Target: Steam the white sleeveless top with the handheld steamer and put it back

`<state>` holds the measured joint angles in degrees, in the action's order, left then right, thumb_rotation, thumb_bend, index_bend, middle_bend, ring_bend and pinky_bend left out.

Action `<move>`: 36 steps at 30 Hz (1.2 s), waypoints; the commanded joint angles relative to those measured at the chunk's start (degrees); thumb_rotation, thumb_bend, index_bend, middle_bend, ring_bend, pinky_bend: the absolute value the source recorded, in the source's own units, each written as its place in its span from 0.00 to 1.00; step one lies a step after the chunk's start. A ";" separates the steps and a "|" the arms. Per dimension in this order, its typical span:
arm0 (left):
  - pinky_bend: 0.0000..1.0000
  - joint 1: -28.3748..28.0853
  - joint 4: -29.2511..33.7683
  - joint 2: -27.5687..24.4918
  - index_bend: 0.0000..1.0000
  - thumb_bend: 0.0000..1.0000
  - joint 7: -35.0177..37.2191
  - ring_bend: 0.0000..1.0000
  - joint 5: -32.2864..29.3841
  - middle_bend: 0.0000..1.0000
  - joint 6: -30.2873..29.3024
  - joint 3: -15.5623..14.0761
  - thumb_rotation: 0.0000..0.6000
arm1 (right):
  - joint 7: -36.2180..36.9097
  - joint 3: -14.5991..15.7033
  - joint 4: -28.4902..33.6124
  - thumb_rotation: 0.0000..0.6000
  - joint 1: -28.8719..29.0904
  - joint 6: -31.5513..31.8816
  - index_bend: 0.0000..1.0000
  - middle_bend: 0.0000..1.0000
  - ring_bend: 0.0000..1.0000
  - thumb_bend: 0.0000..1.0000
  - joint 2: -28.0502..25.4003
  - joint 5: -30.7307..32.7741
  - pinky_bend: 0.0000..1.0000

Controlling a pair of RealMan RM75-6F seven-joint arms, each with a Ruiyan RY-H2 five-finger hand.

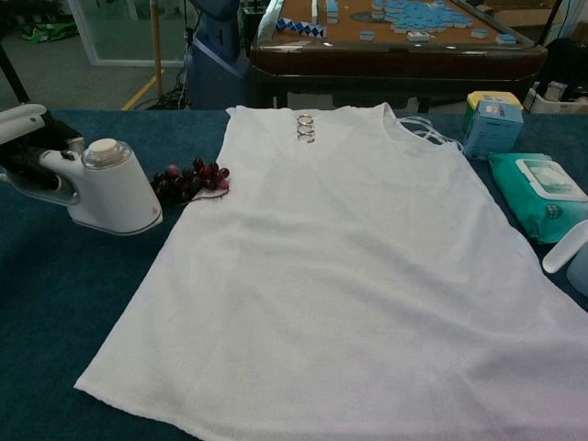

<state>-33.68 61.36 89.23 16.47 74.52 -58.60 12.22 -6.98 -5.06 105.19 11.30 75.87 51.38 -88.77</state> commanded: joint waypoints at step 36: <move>0.63 -8.97 14.05 9.36 0.85 0.13 -26.86 0.66 -3.32 0.77 -1.85 1.48 1.00 | 2.85 7.69 -5.67 1.00 20.35 -29.62 0.00 0.00 0.00 0.99 21.99 -8.47 0.01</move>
<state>-41.86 77.02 97.16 -10.31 70.30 -60.76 14.34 -3.83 2.66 100.30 31.08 46.80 72.54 -97.70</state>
